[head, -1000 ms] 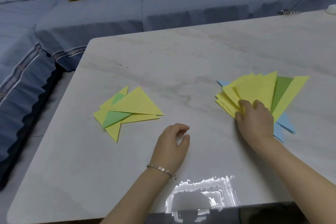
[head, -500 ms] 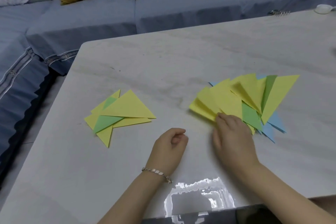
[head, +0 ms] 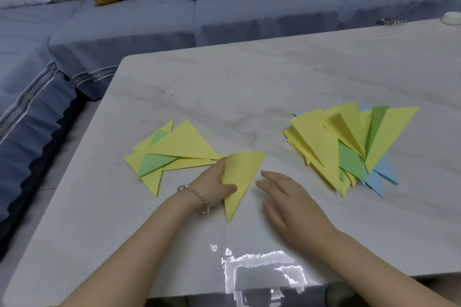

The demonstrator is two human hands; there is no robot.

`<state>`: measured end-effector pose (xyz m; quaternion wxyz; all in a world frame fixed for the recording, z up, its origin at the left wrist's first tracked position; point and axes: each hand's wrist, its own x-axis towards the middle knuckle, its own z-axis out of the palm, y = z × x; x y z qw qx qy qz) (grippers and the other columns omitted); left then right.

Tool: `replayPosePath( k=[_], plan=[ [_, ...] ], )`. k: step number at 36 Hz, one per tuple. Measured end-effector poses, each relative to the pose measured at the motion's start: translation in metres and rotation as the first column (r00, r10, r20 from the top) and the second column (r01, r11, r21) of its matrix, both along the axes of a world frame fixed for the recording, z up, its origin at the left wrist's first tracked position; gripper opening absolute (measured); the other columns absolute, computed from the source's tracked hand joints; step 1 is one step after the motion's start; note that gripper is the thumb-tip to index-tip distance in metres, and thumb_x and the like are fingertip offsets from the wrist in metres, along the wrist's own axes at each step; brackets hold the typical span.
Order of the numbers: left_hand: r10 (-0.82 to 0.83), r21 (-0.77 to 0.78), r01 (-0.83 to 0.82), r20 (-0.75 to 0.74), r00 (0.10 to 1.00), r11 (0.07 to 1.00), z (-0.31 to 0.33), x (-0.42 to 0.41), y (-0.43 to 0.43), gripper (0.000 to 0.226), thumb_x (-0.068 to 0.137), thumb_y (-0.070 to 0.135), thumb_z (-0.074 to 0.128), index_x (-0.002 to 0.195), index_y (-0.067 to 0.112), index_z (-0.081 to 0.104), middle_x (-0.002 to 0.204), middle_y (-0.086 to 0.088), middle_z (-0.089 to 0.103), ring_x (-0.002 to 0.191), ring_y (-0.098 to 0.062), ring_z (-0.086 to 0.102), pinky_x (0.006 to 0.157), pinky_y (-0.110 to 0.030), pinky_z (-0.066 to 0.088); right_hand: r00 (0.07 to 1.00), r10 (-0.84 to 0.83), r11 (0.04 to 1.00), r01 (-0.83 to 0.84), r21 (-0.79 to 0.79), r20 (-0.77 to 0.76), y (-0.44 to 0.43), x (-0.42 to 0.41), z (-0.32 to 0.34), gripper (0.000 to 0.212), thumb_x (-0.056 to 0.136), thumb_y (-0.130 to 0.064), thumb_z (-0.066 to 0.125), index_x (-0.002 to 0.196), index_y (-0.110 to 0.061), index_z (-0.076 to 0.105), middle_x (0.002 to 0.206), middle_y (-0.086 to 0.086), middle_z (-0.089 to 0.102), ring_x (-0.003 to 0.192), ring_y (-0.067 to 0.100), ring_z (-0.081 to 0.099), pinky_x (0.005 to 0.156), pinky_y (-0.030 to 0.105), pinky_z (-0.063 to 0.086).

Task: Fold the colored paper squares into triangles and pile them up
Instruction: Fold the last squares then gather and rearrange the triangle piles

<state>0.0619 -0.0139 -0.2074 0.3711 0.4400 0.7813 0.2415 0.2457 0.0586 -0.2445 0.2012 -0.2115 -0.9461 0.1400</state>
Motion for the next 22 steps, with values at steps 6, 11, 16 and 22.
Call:
replayPosePath(
  k=[6,11,16,22],
  plan=[
    [-0.208,-0.143,0.197,-0.070,0.976,0.970,0.006,-0.028,0.007,0.085,0.080,0.010,0.066,0.143,0.037,0.015,0.117,0.007,0.047,0.104,-0.014,0.050,0.083,-0.018,0.040,0.968,0.139,0.985,-0.156,0.069,0.208,0.004,-0.015,-0.015,0.059,0.098,-0.048,0.012,0.125,-0.016,0.052,0.136,0.006,0.051,0.123,0.023,0.051,0.096,0.042,0.041],
    [-0.261,-0.137,0.267,0.062,0.963,0.954,0.004,-0.031,0.010,0.086,0.078,0.002,0.067,0.143,0.031,0.019,0.098,0.011,0.054,0.078,-0.004,0.050,0.071,-0.014,0.040,0.960,0.161,0.981,-0.181,0.072,0.229,-0.001,-0.030,-0.013,0.064,0.097,-0.050,0.009,0.123,-0.018,0.057,0.134,0.001,0.053,0.123,0.020,0.050,0.101,0.032,0.038],
    [-0.067,0.040,0.084,-0.322,0.945,0.996,-0.017,-0.018,0.001,0.083,0.082,0.009,0.063,0.146,0.026,0.012,0.129,-0.007,0.038,0.122,-0.024,0.039,0.096,-0.021,0.031,0.929,0.177,0.976,-0.209,0.067,0.326,-0.007,-0.032,-0.021,0.068,0.097,-0.052,0.006,0.121,-0.020,0.061,0.130,-0.001,0.057,0.120,0.018,0.054,0.099,0.032,0.042],
    [-0.079,0.226,0.251,-0.573,0.816,0.941,-0.046,0.022,-0.038,0.043,0.078,0.016,0.041,0.112,0.001,0.063,0.117,-0.013,0.064,0.104,-0.020,0.064,0.092,-0.020,0.042,0.932,0.178,0.983,-0.185,-0.011,0.314,-0.010,-0.032,-0.027,0.067,0.096,-0.056,0.014,0.131,-0.015,0.053,0.136,-0.001,0.052,0.128,0.020,0.046,0.106,0.029,0.023]
  ],
)
